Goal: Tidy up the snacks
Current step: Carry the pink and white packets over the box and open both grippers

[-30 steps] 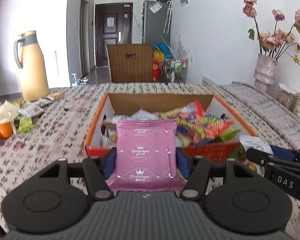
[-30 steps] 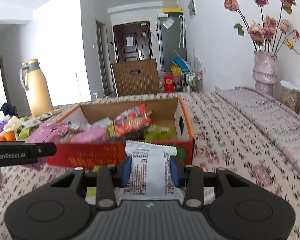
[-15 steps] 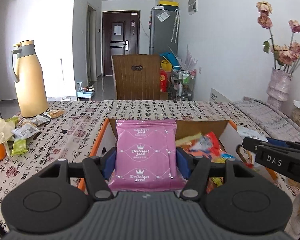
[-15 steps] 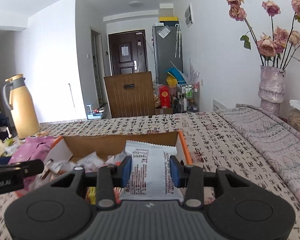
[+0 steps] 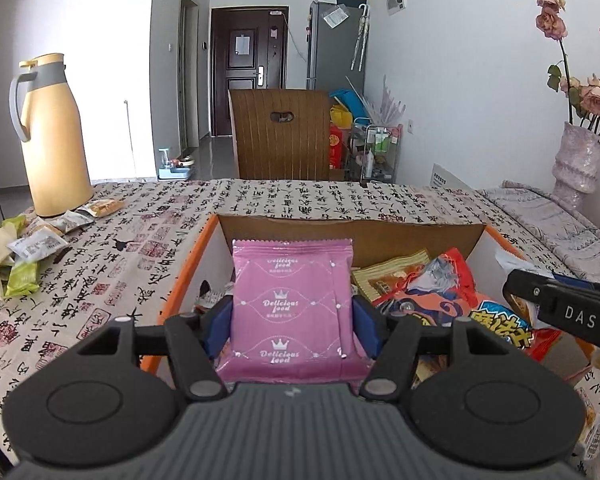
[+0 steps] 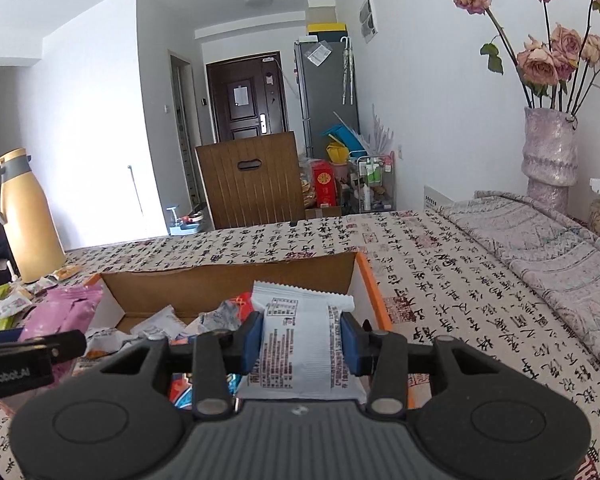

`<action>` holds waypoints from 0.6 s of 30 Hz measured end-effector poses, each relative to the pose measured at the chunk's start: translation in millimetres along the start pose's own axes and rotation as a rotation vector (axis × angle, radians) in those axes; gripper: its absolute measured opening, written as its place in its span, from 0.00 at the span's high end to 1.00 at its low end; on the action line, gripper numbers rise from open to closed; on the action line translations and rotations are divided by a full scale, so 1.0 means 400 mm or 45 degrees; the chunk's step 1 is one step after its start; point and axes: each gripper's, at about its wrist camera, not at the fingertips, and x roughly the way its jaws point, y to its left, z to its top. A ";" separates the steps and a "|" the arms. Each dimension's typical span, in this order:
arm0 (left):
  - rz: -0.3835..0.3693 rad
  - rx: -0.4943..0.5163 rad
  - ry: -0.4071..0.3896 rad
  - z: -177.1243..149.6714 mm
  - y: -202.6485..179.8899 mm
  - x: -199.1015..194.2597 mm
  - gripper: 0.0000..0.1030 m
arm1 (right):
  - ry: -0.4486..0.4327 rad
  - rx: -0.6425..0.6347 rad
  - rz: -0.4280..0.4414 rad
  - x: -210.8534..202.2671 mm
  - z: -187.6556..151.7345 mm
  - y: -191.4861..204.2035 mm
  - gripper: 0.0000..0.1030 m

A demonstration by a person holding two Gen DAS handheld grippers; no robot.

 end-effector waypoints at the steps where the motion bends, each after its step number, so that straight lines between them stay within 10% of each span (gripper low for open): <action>1: -0.002 0.001 -0.003 -0.001 -0.001 -0.001 0.38 | 0.004 0.001 0.002 -0.001 -0.002 0.001 0.58; 9: 0.009 -0.013 -0.041 -0.002 0.006 -0.017 0.03 | -0.042 0.006 0.002 -0.021 -0.005 0.005 0.02; 18: 0.011 -0.025 -0.049 -0.001 0.008 -0.025 0.00 | -0.035 0.033 0.000 -0.019 -0.003 -0.004 0.00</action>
